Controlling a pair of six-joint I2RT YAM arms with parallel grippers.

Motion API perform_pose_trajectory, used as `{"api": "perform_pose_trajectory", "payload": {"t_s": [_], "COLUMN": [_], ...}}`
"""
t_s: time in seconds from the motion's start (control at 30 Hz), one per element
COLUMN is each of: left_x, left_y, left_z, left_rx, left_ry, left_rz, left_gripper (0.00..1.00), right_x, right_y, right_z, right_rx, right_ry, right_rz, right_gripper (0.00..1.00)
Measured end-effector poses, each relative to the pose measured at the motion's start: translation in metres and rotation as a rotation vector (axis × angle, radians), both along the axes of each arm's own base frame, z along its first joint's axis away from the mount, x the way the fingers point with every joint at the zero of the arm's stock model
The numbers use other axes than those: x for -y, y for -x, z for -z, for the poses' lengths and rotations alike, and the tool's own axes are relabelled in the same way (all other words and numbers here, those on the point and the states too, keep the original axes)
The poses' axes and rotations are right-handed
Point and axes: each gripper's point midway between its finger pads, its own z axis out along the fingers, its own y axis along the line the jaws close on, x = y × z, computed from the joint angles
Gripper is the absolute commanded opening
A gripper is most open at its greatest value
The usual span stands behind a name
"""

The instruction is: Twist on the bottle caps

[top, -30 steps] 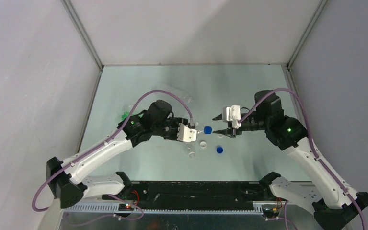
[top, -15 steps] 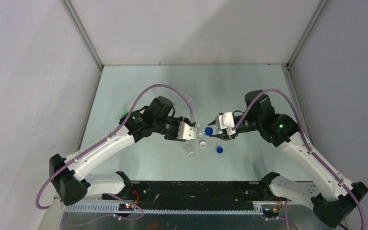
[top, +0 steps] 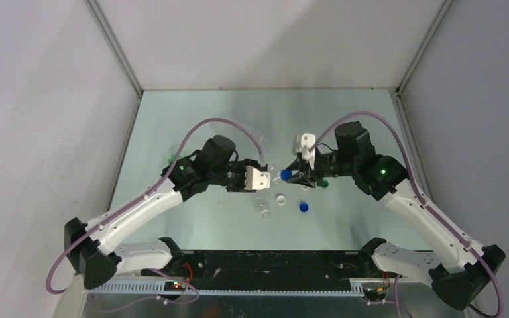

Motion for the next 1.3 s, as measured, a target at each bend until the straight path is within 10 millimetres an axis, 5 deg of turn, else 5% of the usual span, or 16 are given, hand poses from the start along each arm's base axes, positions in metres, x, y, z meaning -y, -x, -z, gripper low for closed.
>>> {"api": "perform_pose_trajectory", "payload": {"t_s": [0.3,0.47,0.57,0.7,0.97,1.3], "left_x": [-0.014,-0.019,-0.020,-0.019,-0.015,0.018], "left_y": [-0.034,-0.047,-0.049,-0.050,-0.045,-0.031], "left_z": [-0.009,-0.012,-0.012,-0.011,-0.012,-0.041], "left_rx": [0.411,0.622,0.640,0.580,0.389,0.250], "left_ry": [0.018,-0.046,-0.056,-0.005,0.164,0.423], "left_rz": [-0.254,-0.366,-0.380,-0.379,-0.386,-0.353], "left_gripper": [0.00,0.00,0.00,0.00,0.00,0.00], "right_x": [-0.002,-0.002,-0.002,0.000,0.009,-0.006], "right_y": [-0.030,-0.043,-0.044,-0.042,-0.038,-0.056], "right_z": [0.011,0.025,0.026,0.010,-0.043,-0.052], "right_rx": [-0.692,-0.993,-0.986,-0.808,-0.458,-0.385], "right_ry": [-0.118,-0.161,-0.160,-0.170,-0.365,-0.543], "right_rz": [0.607,0.800,0.797,0.692,0.555,0.654], "right_gripper": [0.00,0.05,0.34,0.50,0.60,0.58]}}
